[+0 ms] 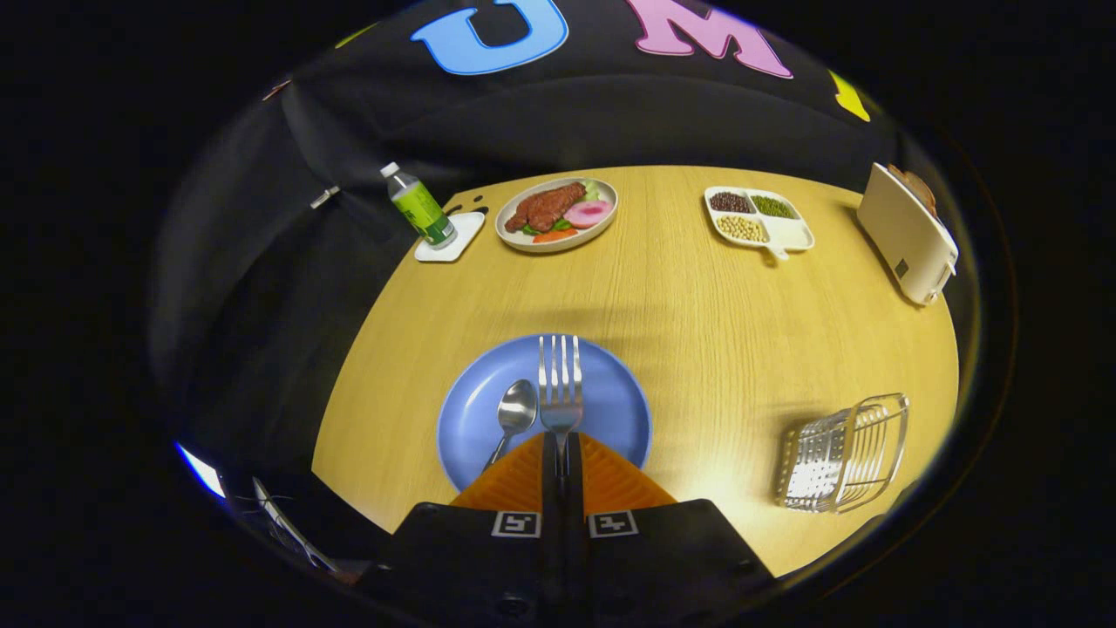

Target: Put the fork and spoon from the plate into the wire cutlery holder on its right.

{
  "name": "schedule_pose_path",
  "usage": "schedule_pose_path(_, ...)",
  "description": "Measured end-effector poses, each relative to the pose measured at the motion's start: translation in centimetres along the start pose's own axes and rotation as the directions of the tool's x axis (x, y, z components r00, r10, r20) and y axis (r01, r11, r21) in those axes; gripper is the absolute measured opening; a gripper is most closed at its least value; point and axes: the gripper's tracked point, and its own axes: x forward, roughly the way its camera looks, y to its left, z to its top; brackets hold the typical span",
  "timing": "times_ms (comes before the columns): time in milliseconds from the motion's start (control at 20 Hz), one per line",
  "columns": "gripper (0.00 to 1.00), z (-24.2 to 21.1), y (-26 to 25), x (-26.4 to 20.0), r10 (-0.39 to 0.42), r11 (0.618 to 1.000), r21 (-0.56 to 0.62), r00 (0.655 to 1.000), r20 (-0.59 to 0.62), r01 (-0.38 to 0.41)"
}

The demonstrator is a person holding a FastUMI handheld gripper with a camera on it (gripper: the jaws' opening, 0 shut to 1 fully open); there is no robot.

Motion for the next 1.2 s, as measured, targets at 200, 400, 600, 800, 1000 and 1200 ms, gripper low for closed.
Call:
schedule_pose_path(200, 0.05, 1.2, -3.9, -6.3, 0.005, 0.995, -0.096, 1.000, -0.006, -0.006)
schedule_pose_path(400, 0.05, 1.4, -11.0, -11.5, -0.051, 0.992, -0.122, 0.996, -0.074, 0.042)
schedule_pose_path(600, 0.05, -1.0, -17.5, -13.5, -0.125, 0.986, -0.137, 0.965, -0.229, 0.095)
schedule_pose_path(800, 0.05, -4.8, -20.6, -13.5, -0.158, 0.973, -0.224, 0.883, -0.443, 0.062)
schedule_pose_path(1000, 0.05, -6.5, -21.4, -12.0, -0.197, 0.953, -0.302, 0.792, -0.578, 0.017)
schedule_pose_path(1200, 0.05, -6.8, -21.9, -9.9, -0.252, 0.936, -0.352, 0.724, -0.642, 0.014)
